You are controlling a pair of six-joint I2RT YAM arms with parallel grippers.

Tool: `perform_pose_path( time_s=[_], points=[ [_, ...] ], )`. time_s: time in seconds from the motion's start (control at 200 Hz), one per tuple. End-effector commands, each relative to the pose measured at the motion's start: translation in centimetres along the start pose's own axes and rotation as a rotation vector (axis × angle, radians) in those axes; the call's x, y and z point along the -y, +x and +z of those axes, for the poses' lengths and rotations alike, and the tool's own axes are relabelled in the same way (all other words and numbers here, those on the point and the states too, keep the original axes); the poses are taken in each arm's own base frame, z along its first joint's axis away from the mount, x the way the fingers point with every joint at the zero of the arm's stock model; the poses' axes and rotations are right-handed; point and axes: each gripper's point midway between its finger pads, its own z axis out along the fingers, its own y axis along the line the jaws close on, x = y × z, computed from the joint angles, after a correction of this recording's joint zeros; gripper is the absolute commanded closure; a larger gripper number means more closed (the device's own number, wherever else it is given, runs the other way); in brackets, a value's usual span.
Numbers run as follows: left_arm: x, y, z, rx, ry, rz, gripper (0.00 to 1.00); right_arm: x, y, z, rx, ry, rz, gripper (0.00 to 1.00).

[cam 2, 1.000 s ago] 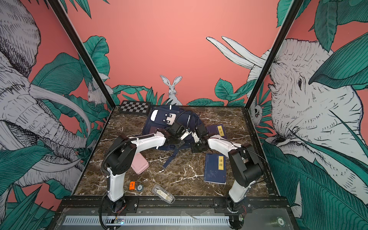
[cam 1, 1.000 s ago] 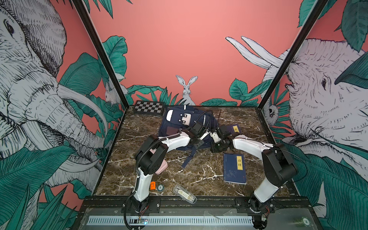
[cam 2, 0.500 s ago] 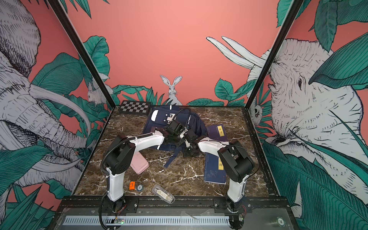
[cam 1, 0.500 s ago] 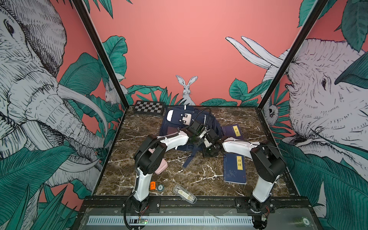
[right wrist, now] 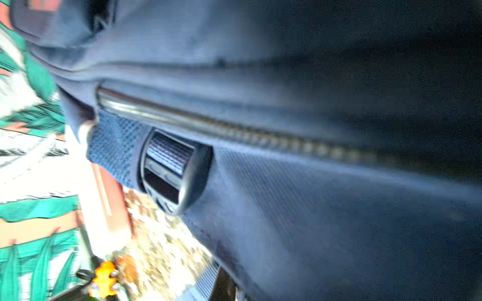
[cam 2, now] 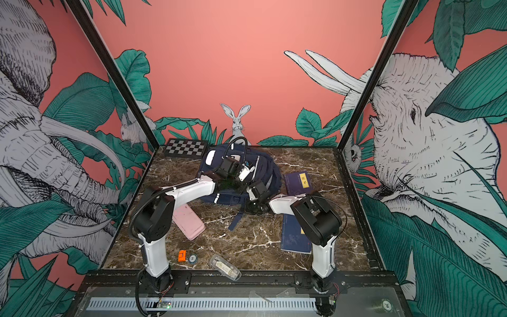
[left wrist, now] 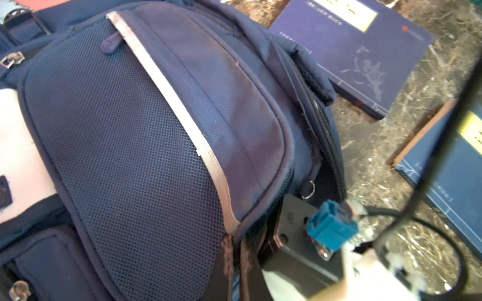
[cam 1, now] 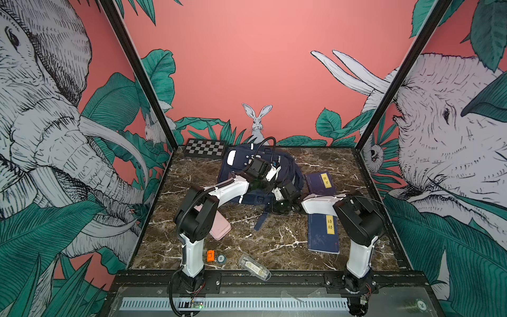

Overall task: Pack books, pencil case, and school supplies into a backpack
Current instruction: Unzip the student bag at the top-center of the table.

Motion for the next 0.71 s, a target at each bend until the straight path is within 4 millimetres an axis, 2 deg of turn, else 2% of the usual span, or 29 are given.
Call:
perform_pose_path(
  time_s=[0.0,0.36,0.55,0.615,0.7],
  points=[
    [2.5,-4.8,-2.9,0.166,0.091,0.002,1.0,-3.7,0.2,1.8,-0.015,-0.142,0.0,0.98],
    [3.3,-5.9,-3.6,0.203,0.137,-0.017,1.0,-5.8,1.4,4.1,-0.057,-0.188,0.038,0.93],
    [3.9,-6.7,-4.9,0.237,0.162,-0.018,1.0,-5.5,1.8,4.0,-0.05,-0.182,0.042,0.92],
    [4.1,-6.9,-5.1,0.243,0.166,-0.015,1.0,-5.5,2.0,4.1,-0.056,-0.195,0.048,0.9],
    [3.7,-6.3,-5.3,0.222,0.141,-0.002,1.0,-4.7,1.7,3.2,-0.025,-0.173,0.045,0.79]
  ],
)
